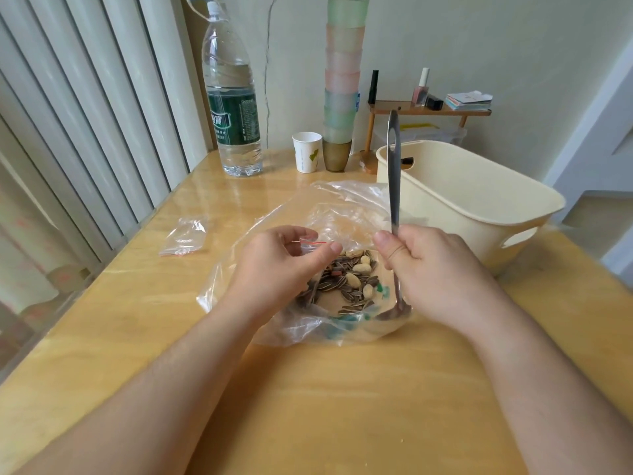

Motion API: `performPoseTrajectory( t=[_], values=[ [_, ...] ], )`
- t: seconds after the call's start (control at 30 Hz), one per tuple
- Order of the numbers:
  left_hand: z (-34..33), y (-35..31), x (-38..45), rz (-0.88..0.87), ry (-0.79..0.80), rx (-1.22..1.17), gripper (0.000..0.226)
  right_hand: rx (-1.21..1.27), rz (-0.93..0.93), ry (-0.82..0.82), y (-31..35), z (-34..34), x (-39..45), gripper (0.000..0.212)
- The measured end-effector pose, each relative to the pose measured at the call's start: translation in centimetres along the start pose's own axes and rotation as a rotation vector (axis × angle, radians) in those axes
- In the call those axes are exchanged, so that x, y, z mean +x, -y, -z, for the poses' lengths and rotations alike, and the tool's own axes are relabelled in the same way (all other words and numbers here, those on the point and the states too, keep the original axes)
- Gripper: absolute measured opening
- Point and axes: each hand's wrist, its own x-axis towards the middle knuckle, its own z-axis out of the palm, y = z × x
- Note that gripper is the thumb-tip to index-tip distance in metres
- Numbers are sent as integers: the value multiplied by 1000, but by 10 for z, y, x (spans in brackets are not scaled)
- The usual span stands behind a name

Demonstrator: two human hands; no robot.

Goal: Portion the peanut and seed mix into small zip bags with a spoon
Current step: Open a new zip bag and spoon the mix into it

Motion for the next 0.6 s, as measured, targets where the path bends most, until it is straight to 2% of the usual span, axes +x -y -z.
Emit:
performPoseTrajectory(
  t=[0.1,0.2,0.33,0.4,0.53,0.6],
  values=[
    [-2,3,2,10,-45,14,61,181,38,-87,2,-5,0,44],
    [-1,1,4,31,-65,-126,46,413,53,-154,8,-11,-1,40],
    [0,1,12,64,-51,-161,39,306,3,-49,15,-21,-2,39],
    [0,1,18,82,-5,-142,39,260,-29,-42,14,-24,-1,40],
    [-6,5,25,63,84,33,46,312,-81,-73,6,-28,5,39],
    [-6,6,27,67,91,44,49,343,-106,-77,4,-30,7,36]
  ],
)
